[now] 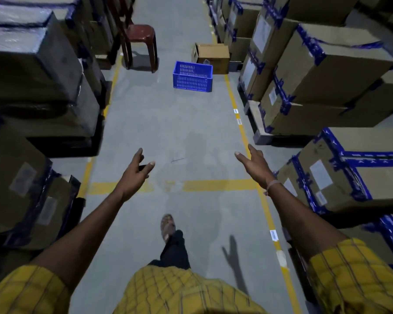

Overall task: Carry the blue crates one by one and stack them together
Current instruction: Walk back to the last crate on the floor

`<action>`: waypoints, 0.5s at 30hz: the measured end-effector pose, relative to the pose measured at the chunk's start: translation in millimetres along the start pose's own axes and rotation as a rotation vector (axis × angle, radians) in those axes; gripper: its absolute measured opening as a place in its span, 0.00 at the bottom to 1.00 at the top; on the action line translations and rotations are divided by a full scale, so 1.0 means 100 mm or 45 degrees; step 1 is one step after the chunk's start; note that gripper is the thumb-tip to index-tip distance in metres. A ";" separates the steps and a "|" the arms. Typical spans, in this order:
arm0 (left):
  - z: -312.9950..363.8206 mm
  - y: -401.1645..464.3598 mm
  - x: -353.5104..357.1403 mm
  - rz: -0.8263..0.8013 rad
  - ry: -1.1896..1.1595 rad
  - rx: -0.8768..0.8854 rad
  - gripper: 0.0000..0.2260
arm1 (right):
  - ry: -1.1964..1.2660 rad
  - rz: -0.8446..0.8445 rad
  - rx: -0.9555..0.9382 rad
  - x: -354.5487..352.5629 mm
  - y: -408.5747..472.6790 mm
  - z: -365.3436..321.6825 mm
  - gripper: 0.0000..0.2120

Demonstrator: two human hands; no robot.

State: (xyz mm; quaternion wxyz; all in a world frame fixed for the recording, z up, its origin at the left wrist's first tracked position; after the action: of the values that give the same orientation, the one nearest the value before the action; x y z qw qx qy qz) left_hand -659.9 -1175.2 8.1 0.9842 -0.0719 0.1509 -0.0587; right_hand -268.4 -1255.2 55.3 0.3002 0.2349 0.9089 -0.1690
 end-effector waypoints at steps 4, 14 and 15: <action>0.01 1.17 0.06 0.012 -0.019 -0.017 0.34 | 0.044 -0.006 0.061 0.38 1.05 -0.19 0.48; 0.77 3.71 0.11 -0.155 0.134 0.017 0.35 | 0.129 0.047 0.126 0.96 3.26 -1.00 0.49; 0.83 3.94 0.12 -0.159 0.145 0.026 0.35 | 0.127 0.054 0.136 1.02 3.47 -1.07 0.49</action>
State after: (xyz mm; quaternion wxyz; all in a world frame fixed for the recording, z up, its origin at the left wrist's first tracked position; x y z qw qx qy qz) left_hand -586.3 -779.4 20.7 0.9691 -0.0677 0.2013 -0.1253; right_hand -206.8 -884.9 15.0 0.2452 0.2781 0.9071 -0.1991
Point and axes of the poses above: each hand's wrist, its own y-axis towards the middle knuckle, its own x-axis out of the palm, z = x × y, the point moved 3 cm from there along y, towards the middle knuckle, and after that the axes turned 10 degrees about z, right-handed, at the moved point
